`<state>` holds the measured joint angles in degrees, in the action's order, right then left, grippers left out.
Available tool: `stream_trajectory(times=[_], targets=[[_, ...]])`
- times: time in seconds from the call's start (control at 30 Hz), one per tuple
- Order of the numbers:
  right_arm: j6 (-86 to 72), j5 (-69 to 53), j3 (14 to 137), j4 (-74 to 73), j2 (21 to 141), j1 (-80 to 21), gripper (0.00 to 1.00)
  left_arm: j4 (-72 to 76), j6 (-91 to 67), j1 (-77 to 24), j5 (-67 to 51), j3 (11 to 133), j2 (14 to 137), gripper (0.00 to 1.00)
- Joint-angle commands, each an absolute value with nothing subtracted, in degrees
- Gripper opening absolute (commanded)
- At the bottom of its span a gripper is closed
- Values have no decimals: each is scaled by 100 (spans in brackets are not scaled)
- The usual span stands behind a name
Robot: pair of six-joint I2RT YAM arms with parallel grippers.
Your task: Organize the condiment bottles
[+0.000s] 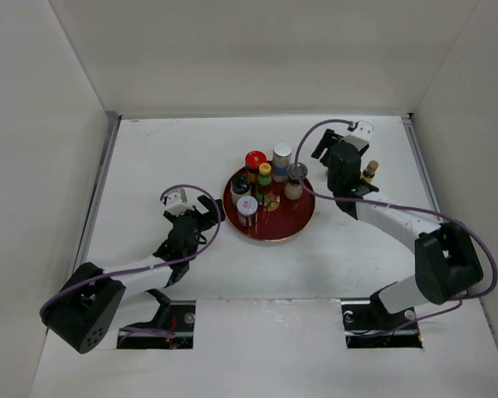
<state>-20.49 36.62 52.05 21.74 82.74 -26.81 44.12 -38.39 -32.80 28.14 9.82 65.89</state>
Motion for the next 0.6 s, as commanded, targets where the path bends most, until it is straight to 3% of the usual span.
stream_trajectory(times=[0.0, 0.13, 0.33, 0.57], targets=[[-2197, 3701, 5545, 2224, 8840, -2238, 74, 4597, -3894, -3256, 2760, 1169, 6548, 97], [-2144, 3446, 6037, 2058, 9464, -1877, 71, 4605, -3885, -3291, 2786, 1160, 6512, 97], [-2188, 3068, 6442, 1723, 10098, -1630, 85, 4605, -3885, -3283, 2733, 1169, 6512, 97], [-2250, 2716, 6767, 1565, 10564, -1490, 74, 4640, -3902, -3256, 2593, 1239, 6714, 97]])
